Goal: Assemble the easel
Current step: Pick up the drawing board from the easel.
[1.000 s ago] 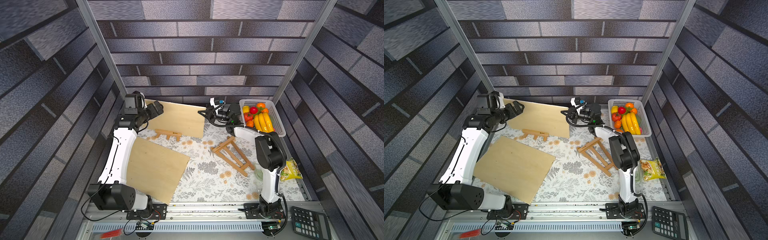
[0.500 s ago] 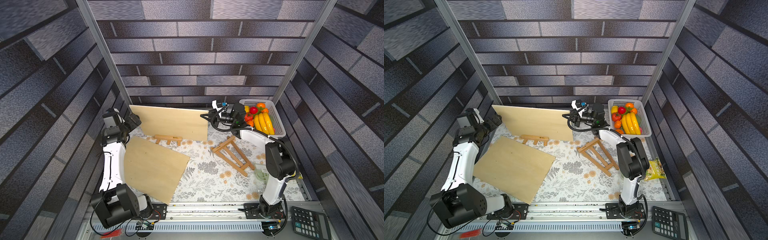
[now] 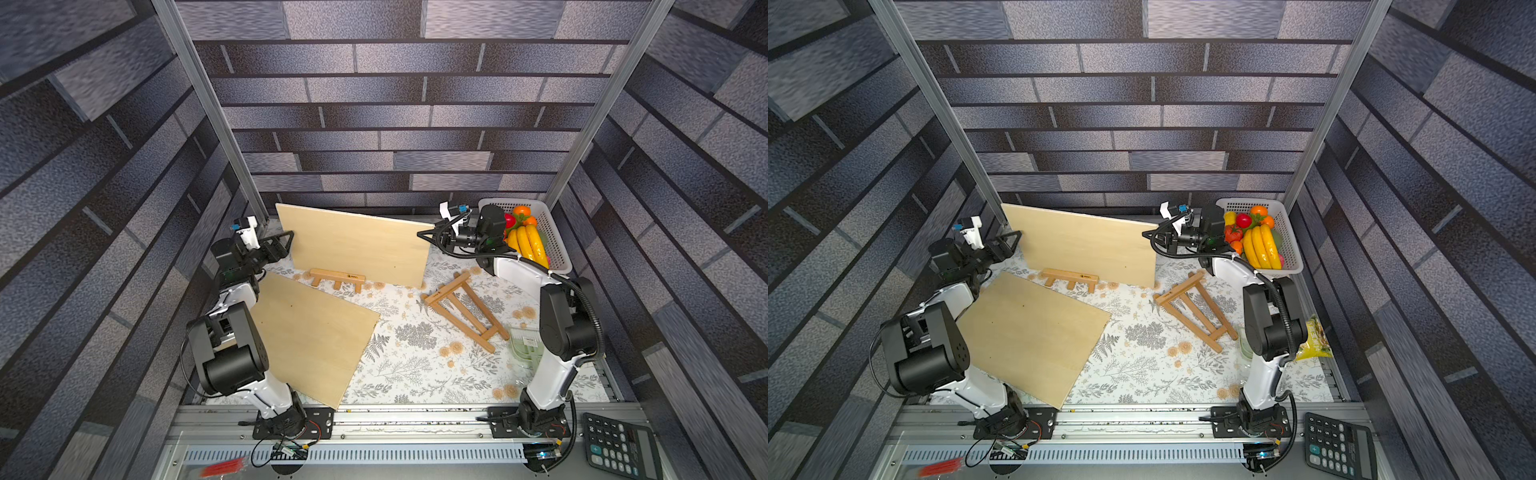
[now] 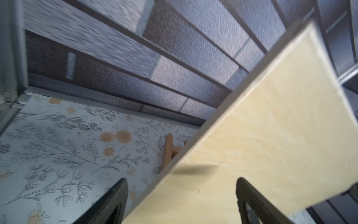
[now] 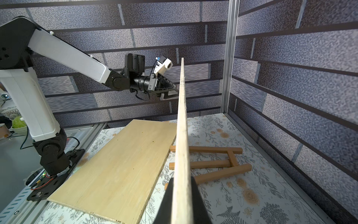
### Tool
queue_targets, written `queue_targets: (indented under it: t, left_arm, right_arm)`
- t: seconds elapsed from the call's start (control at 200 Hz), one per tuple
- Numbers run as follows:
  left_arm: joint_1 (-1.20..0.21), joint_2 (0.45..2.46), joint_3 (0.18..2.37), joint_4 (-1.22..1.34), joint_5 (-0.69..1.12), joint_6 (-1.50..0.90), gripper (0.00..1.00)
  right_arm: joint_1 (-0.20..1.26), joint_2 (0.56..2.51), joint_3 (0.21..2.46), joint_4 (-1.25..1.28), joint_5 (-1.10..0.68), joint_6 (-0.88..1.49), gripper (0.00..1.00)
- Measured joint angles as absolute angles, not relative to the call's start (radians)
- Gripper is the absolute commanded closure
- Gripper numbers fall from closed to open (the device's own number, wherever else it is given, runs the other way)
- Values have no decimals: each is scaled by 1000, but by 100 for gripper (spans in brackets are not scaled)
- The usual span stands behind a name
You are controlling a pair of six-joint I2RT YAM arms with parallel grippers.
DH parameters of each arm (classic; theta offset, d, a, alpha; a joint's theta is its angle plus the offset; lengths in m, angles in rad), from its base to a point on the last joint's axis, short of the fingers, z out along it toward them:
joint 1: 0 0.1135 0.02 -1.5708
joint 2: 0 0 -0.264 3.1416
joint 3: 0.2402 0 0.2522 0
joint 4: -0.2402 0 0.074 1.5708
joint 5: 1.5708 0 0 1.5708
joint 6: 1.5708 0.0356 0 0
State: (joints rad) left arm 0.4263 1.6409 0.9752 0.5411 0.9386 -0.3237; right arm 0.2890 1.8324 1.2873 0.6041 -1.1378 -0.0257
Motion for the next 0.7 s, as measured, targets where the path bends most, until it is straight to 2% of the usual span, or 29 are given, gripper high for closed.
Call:
queue_targets:
  t: [0.251,0.461,0.556,0.636,0.696]
  left_arm:
    - [436,1650,1069,448,1038,-120,11]
    - [434,1713,1172,408,1147,-38,26]
    - [400,1740,1211,370,1177,5,28]
    - [394,1744,1217,350,1187,37,36]
    - [396,1745,1217,345,1195,58,45]
  right_arm:
    - [279,1800,1287,522,-1147,-70,100]
    - [279,1774,1308,400,-1147,-157,100]
    - [279,1774,1335,329,-1148,-200,100]
    - [271,1774,1348,297,-1156,-221,100]
    - [268,1774,1351,287,-1158,-226,100]
